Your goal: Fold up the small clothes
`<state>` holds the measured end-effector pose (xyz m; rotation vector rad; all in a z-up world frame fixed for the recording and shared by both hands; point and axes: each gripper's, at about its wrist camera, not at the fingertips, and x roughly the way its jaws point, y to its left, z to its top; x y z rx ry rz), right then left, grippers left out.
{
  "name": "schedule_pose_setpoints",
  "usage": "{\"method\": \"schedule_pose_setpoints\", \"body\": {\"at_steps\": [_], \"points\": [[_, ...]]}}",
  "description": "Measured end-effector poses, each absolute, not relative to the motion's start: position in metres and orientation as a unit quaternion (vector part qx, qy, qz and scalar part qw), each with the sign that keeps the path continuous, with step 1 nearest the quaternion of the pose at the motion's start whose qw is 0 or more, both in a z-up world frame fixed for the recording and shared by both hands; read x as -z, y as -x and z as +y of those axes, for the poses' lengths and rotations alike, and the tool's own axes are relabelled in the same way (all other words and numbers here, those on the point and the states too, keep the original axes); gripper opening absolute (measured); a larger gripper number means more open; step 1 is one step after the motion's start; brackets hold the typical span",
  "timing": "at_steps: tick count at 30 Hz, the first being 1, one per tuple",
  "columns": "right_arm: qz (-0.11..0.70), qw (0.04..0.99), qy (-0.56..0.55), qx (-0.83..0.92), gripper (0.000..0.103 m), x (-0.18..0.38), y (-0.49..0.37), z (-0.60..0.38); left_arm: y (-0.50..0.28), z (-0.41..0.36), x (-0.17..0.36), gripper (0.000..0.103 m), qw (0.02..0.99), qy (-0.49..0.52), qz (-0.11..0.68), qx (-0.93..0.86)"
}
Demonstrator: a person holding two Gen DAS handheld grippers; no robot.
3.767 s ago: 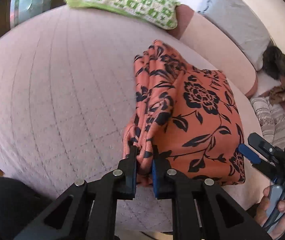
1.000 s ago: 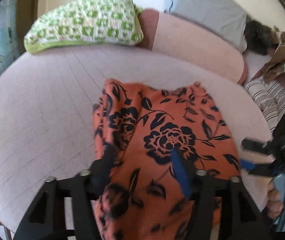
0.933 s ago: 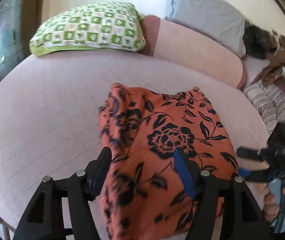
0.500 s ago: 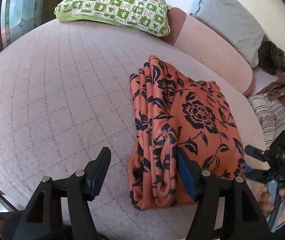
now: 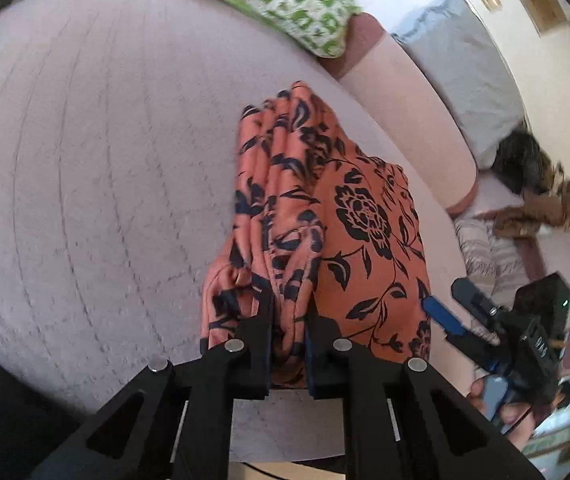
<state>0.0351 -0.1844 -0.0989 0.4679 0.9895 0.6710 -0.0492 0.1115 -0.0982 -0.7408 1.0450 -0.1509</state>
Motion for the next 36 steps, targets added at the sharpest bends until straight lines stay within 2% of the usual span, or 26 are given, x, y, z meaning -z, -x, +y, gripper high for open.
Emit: {"method": "schedule_pose_setpoints", "body": {"at_steps": [4,9,11,12,16,17,18,19,20,21,24,31,32,33,36], "points": [[0.471,0.791,-0.215,-0.324,0.079,0.115,-0.036,-0.181,0.063,0.130,0.132,0.011,0.768,0.418,0.482,0.053],[0.473,0.792,-0.195,-0.333,0.082,0.111,-0.043,-0.174,0.059,0.107,0.096,0.011,0.816,0.324,0.476,0.053],[0.480,0.784,-0.211,-0.333,0.082,0.115,-0.047,-0.174,0.058,0.120,0.129,0.014,0.778,0.381,0.497,0.042],[0.481,0.783,-0.211,-0.333,0.082,0.114,-0.046,-0.174,0.059,0.124,0.126,0.014,0.775,0.393,0.492,0.046],[0.473,0.790,-0.194,-0.338,0.084,0.103,-0.047,-0.172,0.054,0.113,0.103,0.020,0.795,0.342,0.498,0.057],[0.473,0.790,-0.196,-0.336,0.084,0.103,-0.049,-0.172,0.054,0.114,0.099,0.025,0.795,0.347,0.495,0.060],[0.473,0.788,-0.205,-0.335,0.084,0.105,-0.052,-0.173,0.054,0.116,0.090,0.038,0.797,0.354,0.485,0.063],[0.475,0.784,-0.217,-0.336,0.085,0.109,-0.055,-0.174,0.054,0.120,0.083,0.046,0.805,0.351,0.475,0.064],[0.475,0.782,-0.221,-0.338,0.085,0.111,-0.055,-0.175,0.051,0.122,0.074,0.063,0.815,0.342,0.464,0.060],[0.473,0.783,-0.220,-0.340,0.085,0.111,-0.055,-0.174,0.045,0.124,0.068,0.071,0.825,0.331,0.455,0.055],[0.466,0.787,-0.207,-0.348,0.087,0.111,-0.051,-0.171,0.005,0.131,0.068,0.071,0.828,0.319,0.457,0.058],[0.460,0.783,-0.224,-0.353,0.087,0.115,-0.050,-0.174,-0.082,0.135,0.108,0.069,0.784,0.338,0.516,0.069],[0.459,0.784,-0.223,-0.355,0.087,0.115,-0.050,-0.174,-0.087,0.135,0.108,0.039,0.789,0.335,0.509,0.076],[0.458,0.783,-0.222,-0.357,0.087,0.115,-0.049,-0.174,-0.085,0.134,0.107,0.025,0.793,0.327,0.508,0.081],[0.455,0.780,-0.226,-0.365,0.087,0.118,-0.049,-0.177,-0.065,0.135,0.095,0.021,0.835,0.310,0.444,0.098]]}}
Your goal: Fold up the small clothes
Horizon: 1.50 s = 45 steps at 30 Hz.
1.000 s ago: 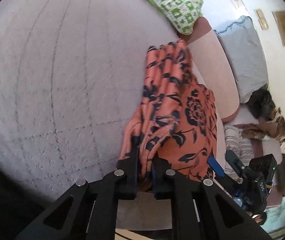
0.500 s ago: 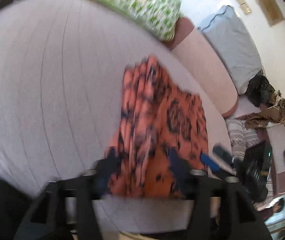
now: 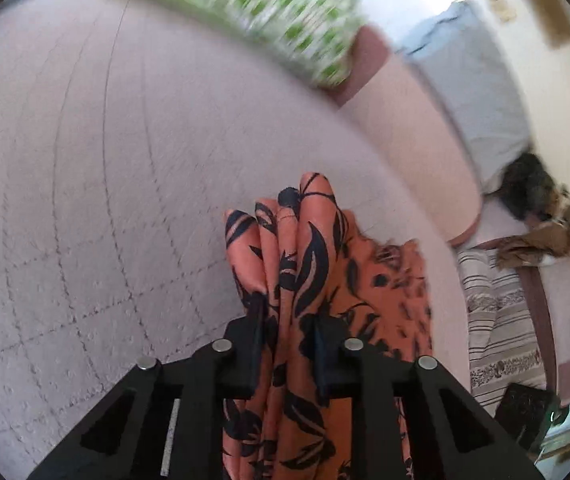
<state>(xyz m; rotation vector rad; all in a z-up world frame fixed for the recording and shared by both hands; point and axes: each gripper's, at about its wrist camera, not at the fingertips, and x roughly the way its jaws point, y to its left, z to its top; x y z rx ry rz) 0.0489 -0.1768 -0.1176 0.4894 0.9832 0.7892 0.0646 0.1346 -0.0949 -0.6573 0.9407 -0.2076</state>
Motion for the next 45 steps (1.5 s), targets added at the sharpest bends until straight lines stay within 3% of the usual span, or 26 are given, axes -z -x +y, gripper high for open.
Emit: {"method": "schedule_pose_setpoints", "body": {"at_steps": [3,7,10,13,17,19,21,23,26,28,29,31,33,38,45], "points": [[0.454,0.774,-0.235,-0.374,0.087,0.122,-0.049,-0.178,-0.065,0.149,0.133,0.021,0.802,0.364,0.467,0.083],[0.460,0.771,-0.232,-0.373,0.087,0.121,-0.050,-0.178,-0.071,0.144,0.120,0.021,0.812,0.324,0.476,0.096],[0.463,0.764,-0.250,-0.374,0.087,0.122,-0.051,-0.181,-0.073,0.157,0.133,0.024,0.776,0.399,0.478,0.104],[0.476,0.759,-0.244,-0.372,0.087,0.117,-0.054,-0.180,-0.080,0.138,0.114,0.033,0.799,0.340,0.485,0.100],[0.463,0.757,-0.264,-0.377,0.087,0.099,-0.073,-0.186,-0.085,0.131,0.088,0.056,0.827,0.301,0.465,0.100],[0.452,0.766,-0.274,-0.366,0.087,0.095,-0.088,-0.189,-0.092,0.132,0.087,0.059,0.830,0.298,0.461,0.099],[0.450,0.759,-0.297,-0.365,0.087,0.098,-0.107,-0.189,-0.100,0.135,0.094,0.054,0.828,0.299,0.467,0.090],[0.474,0.735,-0.321,-0.364,0.087,0.118,-0.128,-0.185,-0.108,0.140,0.114,0.021,0.819,0.303,0.485,0.054],[0.505,0.717,-0.337,-0.342,0.087,0.145,-0.137,-0.179,-0.103,0.159,0.132,0.020,0.789,0.382,0.478,0.053],[0.498,0.724,-0.329,-0.345,0.087,0.135,-0.131,-0.180,-0.102,0.154,0.123,0.020,0.801,0.363,0.473,0.052],[0.495,0.729,-0.324,-0.345,0.087,0.129,-0.128,-0.182,-0.100,0.151,0.116,0.022,0.808,0.349,0.472,0.049],[0.482,0.745,-0.307,-0.342,0.087,0.118,-0.118,-0.193,-0.095,0.145,0.104,0.039,0.815,0.332,0.474,0.035],[0.469,0.763,-0.303,-0.327,0.087,0.114,-0.108,-0.207,-0.083,0.135,0.086,0.062,0.836,0.298,0.459,0.033],[0.470,0.771,-0.318,-0.290,0.087,0.125,-0.088,-0.240,-0.058,0.106,0.055,0.067,0.869,0.184,0.460,0.006],[0.483,0.774,-0.310,-0.269,0.087,0.138,-0.066,-0.253,-0.029,0.083,0.049,0.072,0.879,0.113,0.464,-0.005]]}}
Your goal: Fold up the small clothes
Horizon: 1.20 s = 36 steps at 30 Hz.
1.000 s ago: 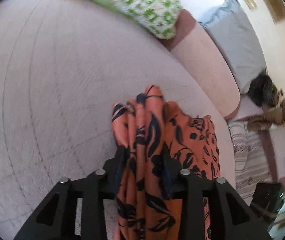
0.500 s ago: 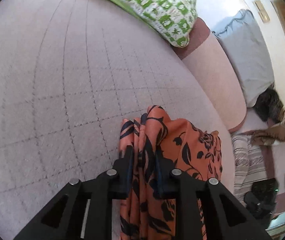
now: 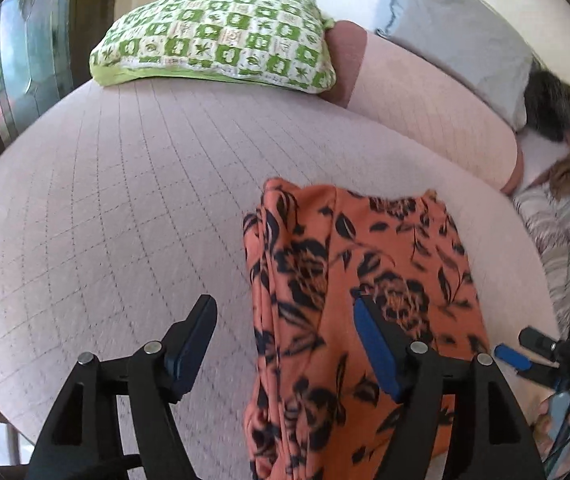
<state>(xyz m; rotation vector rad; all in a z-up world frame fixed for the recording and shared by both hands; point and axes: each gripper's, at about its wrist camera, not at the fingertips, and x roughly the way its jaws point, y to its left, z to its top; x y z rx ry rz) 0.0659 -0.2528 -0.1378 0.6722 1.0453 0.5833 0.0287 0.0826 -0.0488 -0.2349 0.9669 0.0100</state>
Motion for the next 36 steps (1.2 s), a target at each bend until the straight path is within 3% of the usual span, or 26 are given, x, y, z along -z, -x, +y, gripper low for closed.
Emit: {"method": "schedule_pose_setpoints", "body": {"at_steps": [12,15,17,23,28,30,36], "points": [[0.482,0.776,-0.302,-0.272,0.087,0.138,-0.073,-0.238,-0.021,0.073,0.073,0.072,0.868,0.071,0.491,-0.015],[0.535,0.765,-0.248,-0.259,0.087,0.155,-0.080,-0.215,-0.021,0.077,0.096,0.073,0.849,0.087,0.521,-0.014],[0.529,0.777,-0.213,-0.267,0.087,0.151,-0.077,-0.207,-0.017,0.081,0.087,0.073,0.855,0.105,0.508,-0.016],[0.492,0.778,-0.289,-0.263,0.087,0.144,-0.098,-0.239,-0.018,0.087,0.054,0.074,0.879,0.115,0.462,0.011],[0.511,0.755,-0.313,-0.267,0.087,0.165,-0.123,-0.235,-0.042,0.097,0.085,0.078,0.852,0.139,0.504,0.019],[0.525,0.748,-0.300,-0.272,0.087,0.177,-0.120,-0.217,-0.044,0.097,0.102,0.080,0.849,0.143,0.509,0.029],[0.499,0.802,-0.212,-0.250,0.088,0.156,-0.099,-0.194,-0.037,0.092,0.083,0.080,0.862,0.133,0.489,0.018]]}}
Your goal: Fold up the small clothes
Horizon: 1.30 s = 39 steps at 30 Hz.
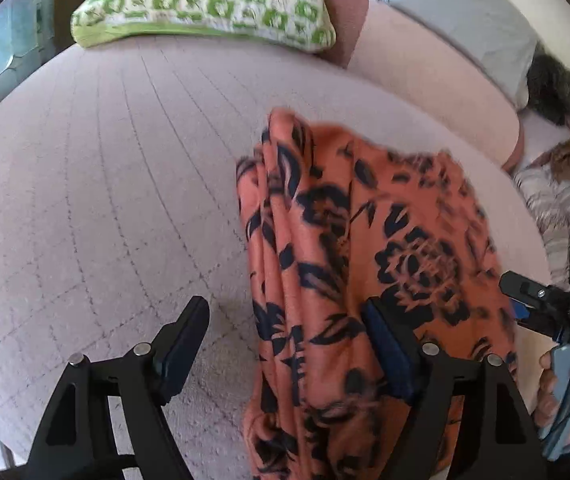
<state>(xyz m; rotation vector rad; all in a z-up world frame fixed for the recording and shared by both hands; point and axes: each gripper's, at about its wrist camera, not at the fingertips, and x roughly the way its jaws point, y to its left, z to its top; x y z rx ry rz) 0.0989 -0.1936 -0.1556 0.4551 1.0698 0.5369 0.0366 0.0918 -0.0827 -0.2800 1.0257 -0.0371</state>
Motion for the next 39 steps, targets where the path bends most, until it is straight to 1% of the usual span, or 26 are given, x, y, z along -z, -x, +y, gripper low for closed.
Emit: {"method": "schedule_pose_setpoints", "body": {"at_steps": [2,3,4,6,8,11,12,13,14,15,16,17,18,19,20,21,22,25,28,29,30,31,34,35,37,39], "points": [[0.462,0.828,-0.199,-0.246,0.088,0.135,-0.092,-0.200,-0.035,0.089,0.076,0.080,0.869,0.129,0.478,0.013],[0.449,0.834,-0.200,-0.250,0.088,0.126,-0.092,-0.200,-0.035,0.087,0.079,0.080,0.865,0.122,0.486,0.012],[0.443,0.836,-0.199,-0.255,0.088,0.119,-0.095,-0.197,-0.038,0.086,0.086,0.080,0.858,0.109,0.501,0.008],[0.443,0.830,-0.207,-0.268,0.088,0.115,-0.108,-0.193,-0.036,0.084,0.090,0.080,0.857,0.103,0.505,0.005],[0.458,0.816,-0.236,-0.262,0.088,0.128,-0.133,-0.197,-0.029,0.084,0.082,0.079,0.862,0.105,0.496,-0.002],[0.503,0.778,-0.286,-0.246,0.088,0.164,-0.171,-0.201,-0.016,0.072,0.063,0.079,0.883,0.066,0.464,-0.004],[0.510,0.758,-0.310,-0.263,0.086,0.174,-0.178,-0.199,-0.016,0.068,0.063,0.079,0.884,0.054,0.465,-0.002],[0.515,0.730,-0.339,-0.296,0.070,0.181,-0.189,-0.195,-0.019,0.063,0.069,0.079,0.878,0.033,0.477,-0.003],[0.518,0.734,-0.323,-0.299,0.050,0.177,-0.191,-0.188,-0.024,0.063,0.081,0.079,0.868,0.021,0.496,-0.008],[0.511,0.743,-0.311,-0.301,0.040,0.169,-0.189,-0.185,-0.026,0.066,0.091,0.080,0.861,0.033,0.508,-0.009],[0.495,0.748,-0.311,-0.313,0.033,0.157,-0.183,-0.184,-0.026,0.072,0.095,0.081,0.859,0.054,0.510,-0.008],[0.480,0.764,-0.299,-0.310,0.033,0.148,-0.177,-0.185,-0.025,0.075,0.094,0.081,0.860,0.068,0.506,-0.007],[0.482,0.777,-0.278,-0.295,0.033,0.147,-0.176,-0.183,-0.024,0.076,0.093,0.081,0.860,0.065,0.506,-0.006],[0.498,0.788,-0.245,-0.267,0.038,0.153,-0.177,-0.180,-0.024,0.075,0.091,0.081,0.859,0.064,0.507,-0.005],[0.512,0.786,-0.234,-0.256,0.054,0.159,-0.177,-0.179,-0.023,0.075,0.090,0.079,0.858,0.068,0.509,-0.004],[0.524,0.777,-0.239,-0.253,0.065,0.163,-0.176,-0.181,-0.020,0.077,0.082,0.079,0.859,0.081,0.505,0.001],[0.514,0.776,-0.257,-0.261,0.074,0.160,-0.170,-0.187,-0.017,0.079,0.075,0.079,0.865,0.091,0.493,0.005],[0.476,0.793,-0.258,-0.279,0.077,0.139,-0.148,-0.200,0.000,0.091,0.056,0.079,0.874,0.107,0.474,0.004],[0.470,0.794,-0.266,-0.279,0.080,0.129,-0.128,-0.214,0.013,0.100,0.061,0.078,0.860,0.136,0.491,0.017],[0.469,0.790,-0.273,-0.285,0.080,0.131,-0.120,-0.218,0.014,0.100,0.068,0.071,0.854,0.143,0.500,0.022],[0.471,0.789,-0.274,-0.283,0.081,0.132,-0.117,-0.220,0.012,0.102,0.077,0.054,0.844,0.142,0.516,0.019],[0.478,0.787,-0.275,-0.278,0.081,0.138,-0.111,-0.221,0.009,0.099,0.084,0.049,0.836,0.151,0.526,0.023],[0.500,0.771,-0.288,-0.269,0.081,0.154,-0.104,-0.219,0.010,0.108,0.092,0.044,0.830,0.196,0.521,0.023],[0.503,0.768,-0.291,-0.268,0.081,0.157,-0.100,-0.224,0.012,0.107,0.088,0.039,0.828,0.206,0.521,0.027],[0.502,0.767,-0.295,-0.269,0.081,0.159,-0.092,-0.238,0.020,0.104,0.083,0.039,0.826,0.217,0.518,0.047],[0.503,0.765,-0.299,-0.269,0.081,0.158,-0.091,-0.244,0.023,0.100,0.076,0.047,0.831,0.211,0.512,0.054]]}}
